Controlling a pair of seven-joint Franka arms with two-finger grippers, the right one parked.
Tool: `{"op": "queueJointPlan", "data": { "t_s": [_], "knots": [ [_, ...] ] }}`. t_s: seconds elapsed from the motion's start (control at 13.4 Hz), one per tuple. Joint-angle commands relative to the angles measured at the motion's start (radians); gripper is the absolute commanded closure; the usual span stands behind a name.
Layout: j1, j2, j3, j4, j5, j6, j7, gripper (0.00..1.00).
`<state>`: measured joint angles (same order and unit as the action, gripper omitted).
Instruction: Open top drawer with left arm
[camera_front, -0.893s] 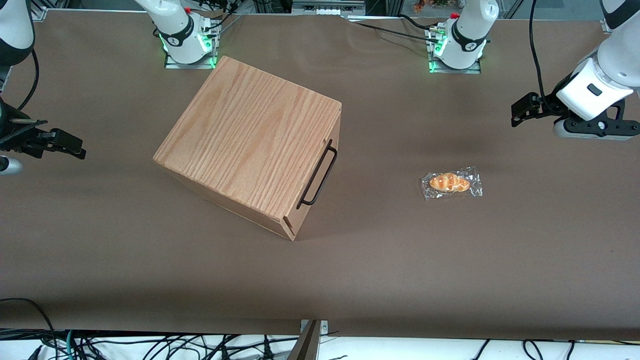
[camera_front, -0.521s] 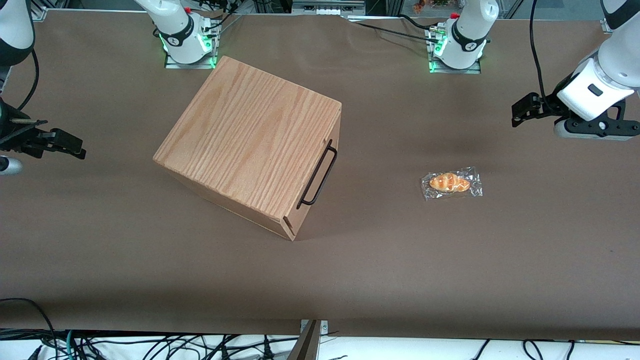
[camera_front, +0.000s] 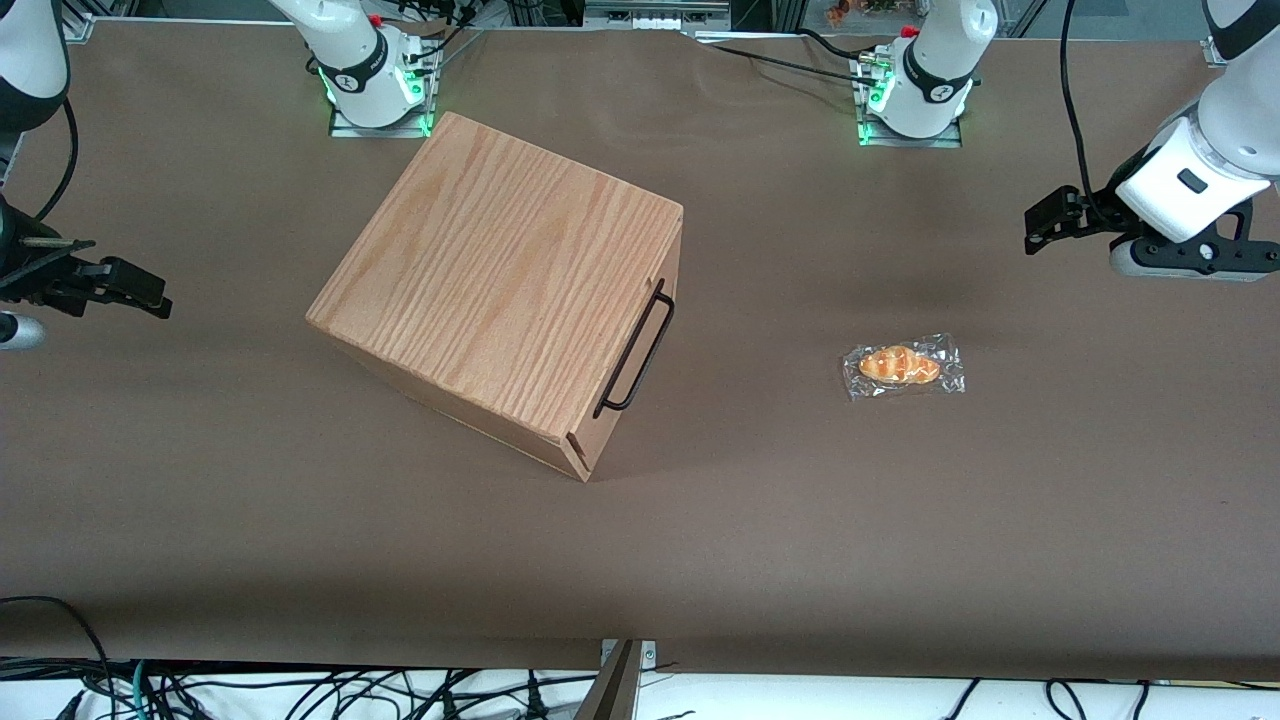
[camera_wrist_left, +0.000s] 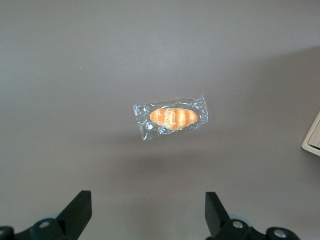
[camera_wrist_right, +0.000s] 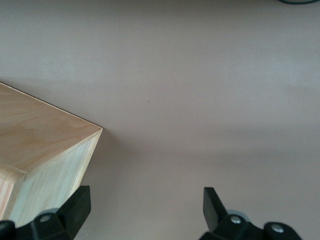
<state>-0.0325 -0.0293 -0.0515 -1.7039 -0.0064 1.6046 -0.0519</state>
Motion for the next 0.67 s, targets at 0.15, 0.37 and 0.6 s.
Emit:
{"op": "queueJointPlan", "data": {
  "t_s": [0.15,0.37,0.6],
  "knots": [
    [0.006,-0.009,-0.002,-0.014,-0.01,0.011,0.0,0.0],
    [0.006,-0.009,-0.004,-0.014,-0.01,-0.003,0.007,0.0],
    [0.006,-0.009,-0.004,-0.014,-0.01,-0.008,0.007,0.0]
  ]
}}
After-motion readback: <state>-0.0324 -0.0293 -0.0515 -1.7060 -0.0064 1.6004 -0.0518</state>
